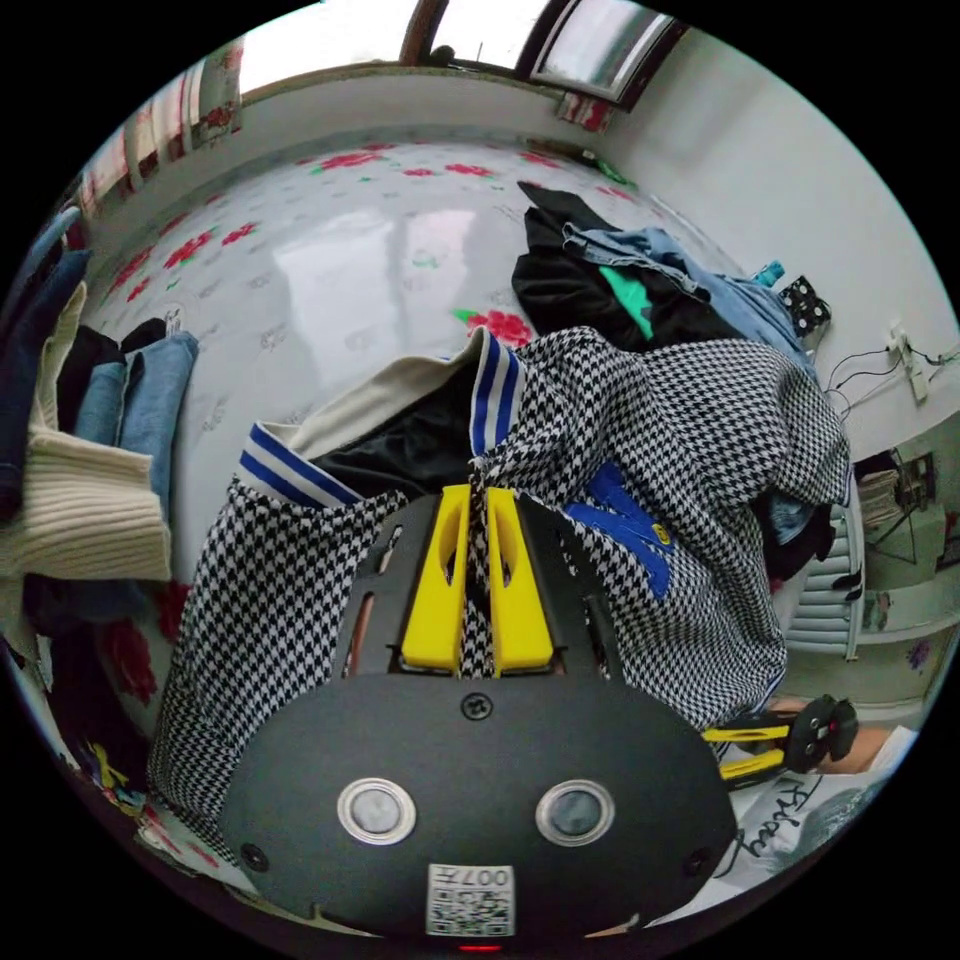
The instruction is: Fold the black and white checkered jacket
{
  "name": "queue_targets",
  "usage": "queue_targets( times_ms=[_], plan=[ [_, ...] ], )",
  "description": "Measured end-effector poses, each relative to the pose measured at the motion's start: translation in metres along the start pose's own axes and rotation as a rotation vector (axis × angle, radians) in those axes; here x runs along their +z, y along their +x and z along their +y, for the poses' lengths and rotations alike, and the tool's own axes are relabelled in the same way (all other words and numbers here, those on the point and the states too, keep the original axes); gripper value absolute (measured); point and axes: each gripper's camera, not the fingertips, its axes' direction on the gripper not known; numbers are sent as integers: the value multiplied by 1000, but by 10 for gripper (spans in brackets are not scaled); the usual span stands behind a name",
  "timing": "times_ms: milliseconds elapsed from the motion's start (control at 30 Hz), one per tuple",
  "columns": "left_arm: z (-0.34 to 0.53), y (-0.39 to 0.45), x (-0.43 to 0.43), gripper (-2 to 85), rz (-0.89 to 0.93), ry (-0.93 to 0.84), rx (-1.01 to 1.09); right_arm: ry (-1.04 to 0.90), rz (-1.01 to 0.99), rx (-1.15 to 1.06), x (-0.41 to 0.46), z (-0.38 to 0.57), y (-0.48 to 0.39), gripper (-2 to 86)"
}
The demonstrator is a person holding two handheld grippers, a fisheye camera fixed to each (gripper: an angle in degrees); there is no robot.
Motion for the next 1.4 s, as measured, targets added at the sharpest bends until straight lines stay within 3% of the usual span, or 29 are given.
queue_targets(
  times_ms=[33,133,233,467,567,733,833,933,1067,1233,1400],
  plan=[
    [2,0,-5,13,16,8,-12,-92,17,-25,11,3,0,46],
    [4,0,-16,9,41,19,-40,-52,94,-90,0,17,-2,34],
    [1,1,-30,8,63,26,-56,-80,29,-74,-28,19,9,20],
    [-3,0,-78,7,49,34,-12,132,-400,-121,-163,41,36,18],
    [10,-18,-84,9,-17,20,-7,134,-512,-132,-178,40,48,29],
    [79,-73,-46,-1,-110,-122,-208,-41,-370,-42,-145,37,48,58],
    [147,-93,-78,-1,-102,-22,-312,124,-269,74,-196,61,76,76],
    [231,-107,-113,5,-37,56,-429,335,-169,334,-267,106,147,94],
    [328,-114,-148,18,-12,48,-562,743,-272,769,-353,203,258,114],
    [436,-130,-201,20,-44,32,-768,1194,-313,1186,-395,316,301,112],
    [492,-147,-239,12,-57,78,-906,1264,-281,1287,-412,349,298,84]
  ],
)
